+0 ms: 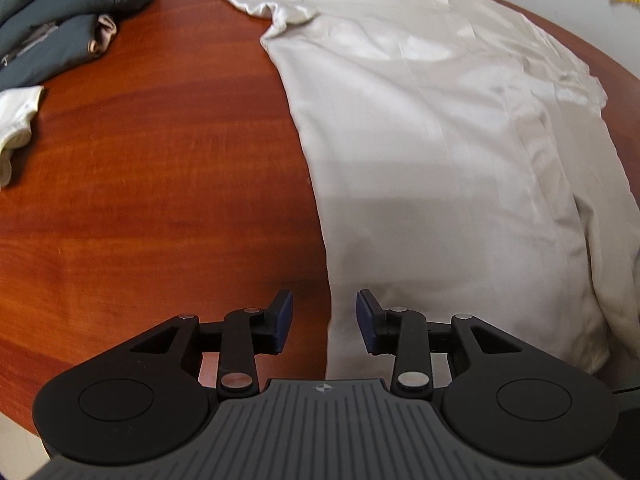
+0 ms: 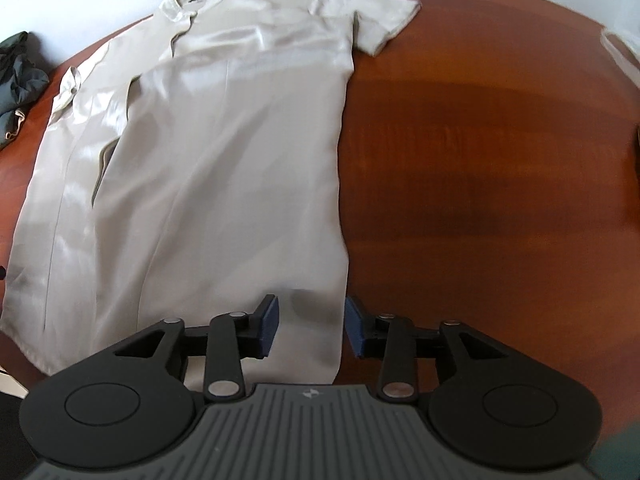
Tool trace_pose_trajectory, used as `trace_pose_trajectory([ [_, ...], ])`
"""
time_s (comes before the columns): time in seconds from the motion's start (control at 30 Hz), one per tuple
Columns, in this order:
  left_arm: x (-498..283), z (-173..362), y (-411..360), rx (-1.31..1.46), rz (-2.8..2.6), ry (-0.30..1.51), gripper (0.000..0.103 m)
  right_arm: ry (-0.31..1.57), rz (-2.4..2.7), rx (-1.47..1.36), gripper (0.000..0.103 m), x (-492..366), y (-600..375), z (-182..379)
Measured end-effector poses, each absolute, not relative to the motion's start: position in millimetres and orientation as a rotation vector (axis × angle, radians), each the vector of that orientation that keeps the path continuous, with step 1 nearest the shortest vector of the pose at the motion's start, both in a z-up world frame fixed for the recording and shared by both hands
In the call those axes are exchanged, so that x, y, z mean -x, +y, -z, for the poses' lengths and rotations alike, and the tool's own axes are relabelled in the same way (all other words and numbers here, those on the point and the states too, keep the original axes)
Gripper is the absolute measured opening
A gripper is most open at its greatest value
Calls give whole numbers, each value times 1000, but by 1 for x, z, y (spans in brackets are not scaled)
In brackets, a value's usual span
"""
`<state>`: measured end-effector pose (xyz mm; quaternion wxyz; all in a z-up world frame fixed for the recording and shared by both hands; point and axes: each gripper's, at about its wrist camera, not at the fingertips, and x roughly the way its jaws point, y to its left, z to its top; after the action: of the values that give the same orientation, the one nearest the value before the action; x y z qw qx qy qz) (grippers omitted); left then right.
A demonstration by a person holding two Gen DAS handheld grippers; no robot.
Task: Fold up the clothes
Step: 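Grasp the shirt hem with both grippers to straighten it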
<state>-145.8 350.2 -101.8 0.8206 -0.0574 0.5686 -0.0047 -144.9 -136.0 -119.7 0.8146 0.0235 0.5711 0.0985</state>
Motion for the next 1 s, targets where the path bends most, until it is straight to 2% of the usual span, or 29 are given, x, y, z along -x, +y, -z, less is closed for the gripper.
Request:
trace_pose_trajectory([
  [0.77, 171, 116, 347, 174, 8, 1247, 40, 1244, -162, -99, 47, 182, -137, 132],
  [0.83, 172, 117, 345, 170, 15, 1245, 40, 1241, -166, -99, 44, 183, -138, 131],
  [0.93, 174, 117, 336, 145, 40, 1238, 36, 1238, -172, -100, 25, 184, -138, 131],
  [0.97, 174, 117, 335, 140, 45, 1236, 33, 1240, -177, -102, 18, 183, -137, 132],
  [1.0, 175, 117, 332, 131, 54, 1235, 21, 1242, -181, -104, 13, 183, -136, 132],
])
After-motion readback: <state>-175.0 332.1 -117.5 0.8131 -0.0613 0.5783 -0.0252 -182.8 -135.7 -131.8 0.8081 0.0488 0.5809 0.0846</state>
